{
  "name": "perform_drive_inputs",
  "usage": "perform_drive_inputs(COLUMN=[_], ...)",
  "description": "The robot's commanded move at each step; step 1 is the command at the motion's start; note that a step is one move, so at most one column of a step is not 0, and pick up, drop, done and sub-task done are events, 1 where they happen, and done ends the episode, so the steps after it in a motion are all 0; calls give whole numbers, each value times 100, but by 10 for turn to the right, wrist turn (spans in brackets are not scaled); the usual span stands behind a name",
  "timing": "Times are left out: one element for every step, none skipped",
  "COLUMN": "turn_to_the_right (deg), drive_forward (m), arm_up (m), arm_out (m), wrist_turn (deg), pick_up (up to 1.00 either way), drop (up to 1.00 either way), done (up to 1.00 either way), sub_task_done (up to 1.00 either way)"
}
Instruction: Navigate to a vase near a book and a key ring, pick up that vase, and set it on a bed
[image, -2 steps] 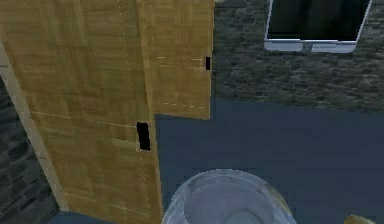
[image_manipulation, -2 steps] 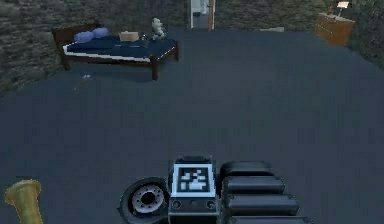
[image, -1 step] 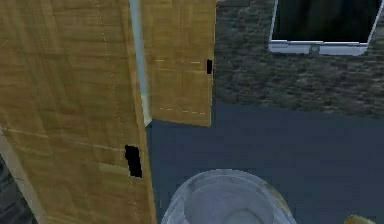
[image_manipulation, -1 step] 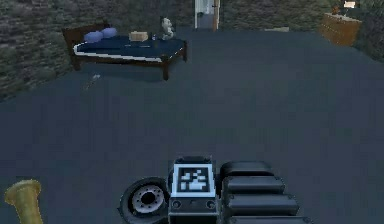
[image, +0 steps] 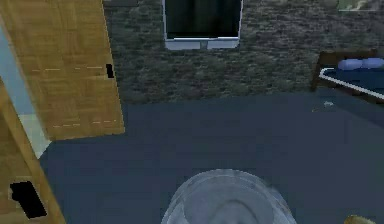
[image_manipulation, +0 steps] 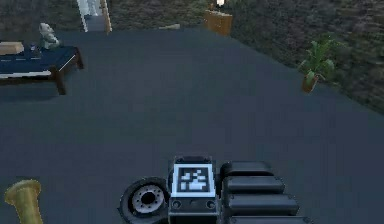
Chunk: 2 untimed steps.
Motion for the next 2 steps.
perform_drive_inputs(turn_to_the_right=[0, -90], drive_forward=[45, 0], arm_up=[0, 0], arm_out=[0, 0], wrist_turn=[0, 0], pick_up=[0, 0], drop=[0, 0], done=[0, 0], sub_task_done=[0, 0])
